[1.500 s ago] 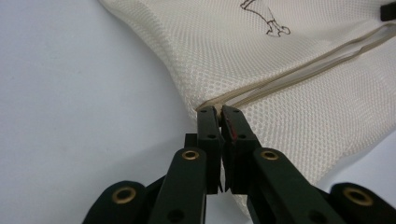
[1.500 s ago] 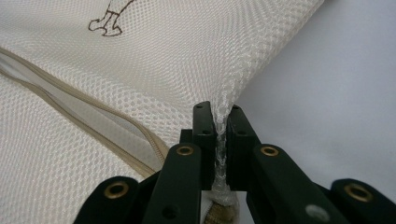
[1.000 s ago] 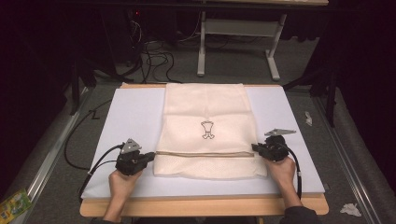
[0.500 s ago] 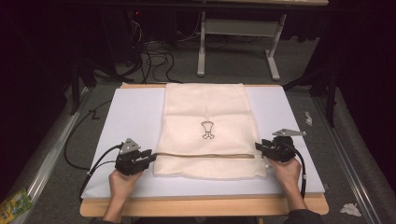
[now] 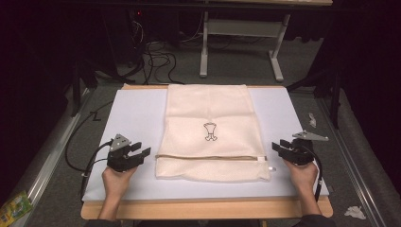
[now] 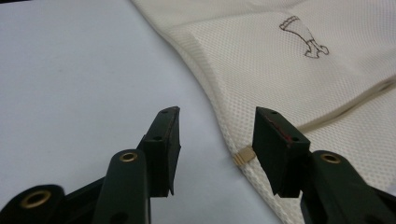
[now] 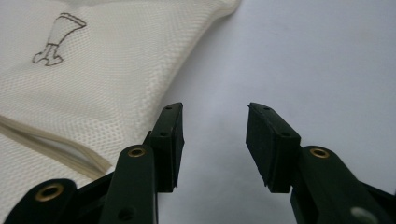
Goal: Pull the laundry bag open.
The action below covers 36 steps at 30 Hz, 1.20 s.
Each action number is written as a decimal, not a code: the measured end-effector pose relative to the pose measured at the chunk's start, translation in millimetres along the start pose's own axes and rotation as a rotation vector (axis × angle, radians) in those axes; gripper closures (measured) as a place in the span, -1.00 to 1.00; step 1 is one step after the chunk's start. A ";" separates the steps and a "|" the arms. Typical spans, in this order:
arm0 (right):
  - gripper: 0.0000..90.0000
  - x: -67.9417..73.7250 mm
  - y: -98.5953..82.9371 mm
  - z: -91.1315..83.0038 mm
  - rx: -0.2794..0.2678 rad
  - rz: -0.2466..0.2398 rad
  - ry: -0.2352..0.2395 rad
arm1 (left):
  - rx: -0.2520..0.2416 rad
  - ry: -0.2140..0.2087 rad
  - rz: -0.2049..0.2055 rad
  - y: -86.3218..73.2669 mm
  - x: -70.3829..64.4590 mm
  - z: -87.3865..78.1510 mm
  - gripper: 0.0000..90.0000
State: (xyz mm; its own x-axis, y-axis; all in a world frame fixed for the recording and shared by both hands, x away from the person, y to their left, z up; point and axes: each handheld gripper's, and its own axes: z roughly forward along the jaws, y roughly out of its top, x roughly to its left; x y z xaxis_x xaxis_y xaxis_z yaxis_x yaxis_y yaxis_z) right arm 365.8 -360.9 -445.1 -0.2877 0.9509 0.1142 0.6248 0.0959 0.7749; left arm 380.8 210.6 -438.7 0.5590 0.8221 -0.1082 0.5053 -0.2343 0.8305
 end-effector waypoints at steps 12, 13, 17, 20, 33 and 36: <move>0.21 -27.4 -6.0 -7.0 -0.021 0.053 -0.069 | -0.010 0.065 -0.052 2.8 20.8 3.6 0.11; 0.21 -28.4 -6.0 -6.9 -0.021 0.059 -0.072 | -0.008 0.072 -0.053 3.2 22.2 4.9 0.11; 0.20 -33.7 -7.1 -6.1 -0.026 0.066 -0.087 | -0.005 0.087 -0.058 4.2 25.8 10.3 0.10; 0.20 -35.8 -8.6 -4.2 -0.025 0.069 -0.099 | -0.002 0.097 -0.066 4.3 28.7 14.5 0.09; 0.15 -40.3 -15.0 6.1 -0.028 0.059 -0.145 | 0.004 0.176 -0.076 0.7 36.7 33.0 0.06; 0.14 -40.5 -15.9 7.7 -0.032 0.054 -0.147 | 0.004 0.185 -0.075 0.5 37.7 35.4 0.05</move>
State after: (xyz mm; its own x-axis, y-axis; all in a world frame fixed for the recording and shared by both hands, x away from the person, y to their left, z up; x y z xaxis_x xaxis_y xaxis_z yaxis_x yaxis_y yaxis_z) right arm 373.1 -398.7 -466.9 -0.1435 0.9874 0.0662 0.6127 0.0361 0.7895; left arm 425.4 223.1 -461.7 0.3896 0.9185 -0.0678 0.5439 -0.1701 0.8217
